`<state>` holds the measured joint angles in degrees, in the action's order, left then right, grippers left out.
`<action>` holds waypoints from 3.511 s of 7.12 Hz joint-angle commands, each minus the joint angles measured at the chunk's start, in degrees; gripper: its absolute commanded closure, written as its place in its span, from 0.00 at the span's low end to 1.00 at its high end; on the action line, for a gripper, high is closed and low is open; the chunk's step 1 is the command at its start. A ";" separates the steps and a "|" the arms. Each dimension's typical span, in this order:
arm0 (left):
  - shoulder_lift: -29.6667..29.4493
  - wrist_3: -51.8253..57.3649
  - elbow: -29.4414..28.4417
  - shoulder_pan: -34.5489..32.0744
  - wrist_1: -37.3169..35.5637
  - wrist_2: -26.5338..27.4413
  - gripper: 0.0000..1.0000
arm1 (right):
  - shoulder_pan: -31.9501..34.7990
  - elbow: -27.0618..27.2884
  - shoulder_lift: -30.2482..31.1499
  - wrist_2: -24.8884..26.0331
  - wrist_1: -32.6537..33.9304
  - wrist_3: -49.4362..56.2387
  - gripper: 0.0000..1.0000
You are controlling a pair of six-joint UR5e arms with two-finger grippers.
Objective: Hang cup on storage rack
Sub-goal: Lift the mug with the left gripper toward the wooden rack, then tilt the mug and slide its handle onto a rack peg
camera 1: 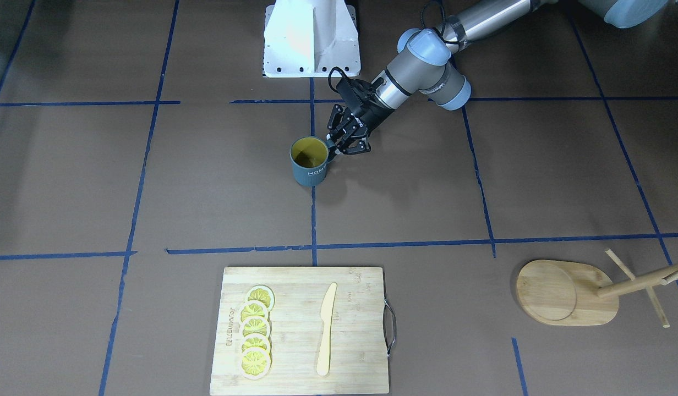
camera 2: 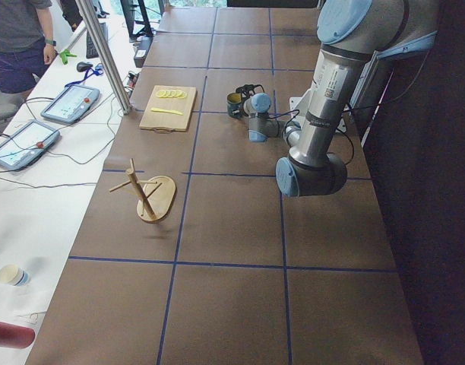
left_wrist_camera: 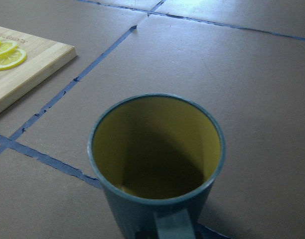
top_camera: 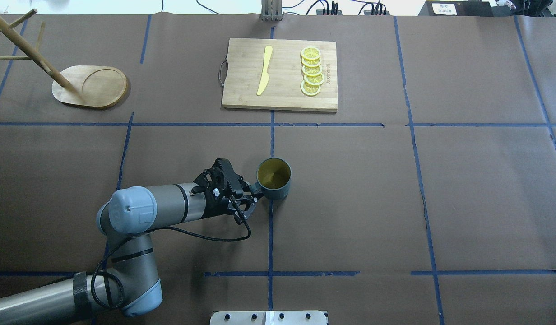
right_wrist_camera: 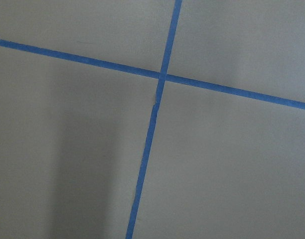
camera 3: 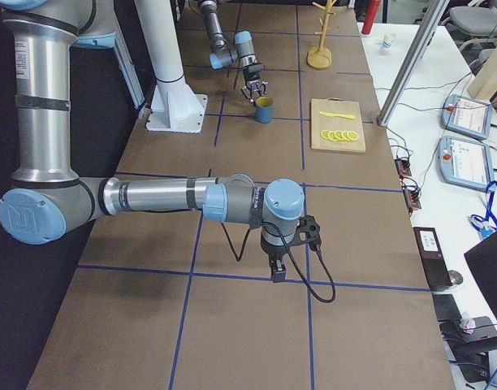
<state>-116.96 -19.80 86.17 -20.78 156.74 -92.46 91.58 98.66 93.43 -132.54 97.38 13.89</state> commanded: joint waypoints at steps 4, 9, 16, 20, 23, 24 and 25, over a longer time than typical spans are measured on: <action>0.68 -36.27 0.93 -5.13 10.76 -0.53 1.00 | 0.00 0.04 0.00 -0.09 0.00 0.00 0.00; 0.86 -87.88 1.02 -16.28 20.62 -2.64 1.00 | 0.00 0.04 -0.79 -0.70 0.00 -0.09 0.00; 6.38 -131.78 0.67 -34.67 29.58 -2.38 1.00 | 0.00 0.22 -0.79 -2.02 0.00 0.00 0.00; 9.20 -144.27 0.31 -39.95 31.25 -2.38 1.00 | 0.00 0.39 -0.79 -2.02 0.00 0.00 0.00; 11.66 -149.39 -2.65 -42.06 37.81 -2.29 1.00 | 0.00 0.48 -0.79 -2.02 0.00 0.00 0.00; 11.84 -149.39 -7.89 -41.80 44.55 -2.11 0.99 | 0.00 0.48 -0.79 -2.02 0.00 0.00 0.00; 11.59 -149.31 -10.82 -41.63 47.23 -2.11 0.99 | 0.00 0.57 -0.79 -2.02 0.00 -0.09 0.00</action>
<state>-105.36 -169.03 79.36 -62.54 199.45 -94.64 91.58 99.16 92.64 -134.56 97.38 13.87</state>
